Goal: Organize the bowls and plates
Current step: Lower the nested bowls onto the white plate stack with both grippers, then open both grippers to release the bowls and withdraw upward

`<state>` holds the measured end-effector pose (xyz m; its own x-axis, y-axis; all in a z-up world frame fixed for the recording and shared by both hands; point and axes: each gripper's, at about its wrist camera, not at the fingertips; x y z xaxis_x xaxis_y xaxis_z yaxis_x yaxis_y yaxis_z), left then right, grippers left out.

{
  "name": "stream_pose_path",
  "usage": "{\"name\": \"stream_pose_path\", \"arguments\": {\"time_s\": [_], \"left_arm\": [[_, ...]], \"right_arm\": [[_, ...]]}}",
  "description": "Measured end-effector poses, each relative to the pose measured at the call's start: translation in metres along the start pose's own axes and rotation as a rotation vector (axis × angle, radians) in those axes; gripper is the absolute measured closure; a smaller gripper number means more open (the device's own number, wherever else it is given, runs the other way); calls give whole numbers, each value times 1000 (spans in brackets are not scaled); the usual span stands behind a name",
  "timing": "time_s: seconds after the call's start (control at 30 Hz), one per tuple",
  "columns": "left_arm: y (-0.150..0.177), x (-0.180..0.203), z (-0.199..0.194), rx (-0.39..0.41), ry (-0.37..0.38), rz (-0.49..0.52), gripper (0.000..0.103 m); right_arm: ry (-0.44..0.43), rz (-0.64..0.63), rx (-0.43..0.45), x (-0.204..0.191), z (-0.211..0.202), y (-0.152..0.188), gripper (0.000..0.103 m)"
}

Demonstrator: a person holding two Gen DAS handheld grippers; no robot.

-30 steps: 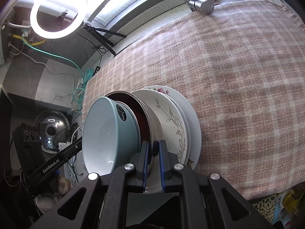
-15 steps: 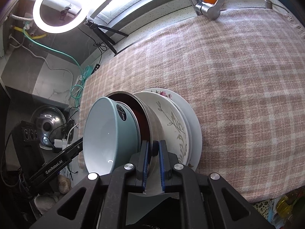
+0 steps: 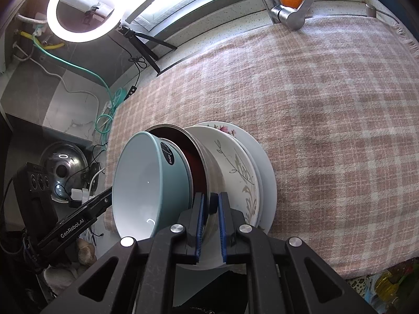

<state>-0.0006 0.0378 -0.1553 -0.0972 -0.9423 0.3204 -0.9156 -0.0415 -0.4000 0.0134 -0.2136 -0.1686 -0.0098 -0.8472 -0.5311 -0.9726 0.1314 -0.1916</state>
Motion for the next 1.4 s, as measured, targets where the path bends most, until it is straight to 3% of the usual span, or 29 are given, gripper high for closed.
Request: {"name": "stream_pose_path", "arguments": {"time_s": [0.6, 0.97, 1.13, 1.4], "left_arm": [[1, 1, -2, 5, -20, -1, 93], [12, 3, -23, 83, -97, -1, 83], [18, 2, -37, 117, -124, -16, 83], [21, 11, -57, 157, -149, 19, 83]], "right_arm": [[19, -47, 12, -4, -4, 3, 92], [77, -144, 68, -8, -24, 6, 90], [89, -191, 103, -13, -38, 11, 77], [133, -232, 182, -22, -57, 20, 76]]}}
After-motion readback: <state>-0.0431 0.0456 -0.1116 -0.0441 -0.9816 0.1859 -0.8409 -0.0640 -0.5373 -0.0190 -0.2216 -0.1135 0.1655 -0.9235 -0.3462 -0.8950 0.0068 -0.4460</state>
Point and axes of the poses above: each gripper's, at about its wrist camera, not at the fingertips, and z roughly the way its jaws point, x to its right, y to its underside, and after that the axes turned 2 degrees about z, right-handed
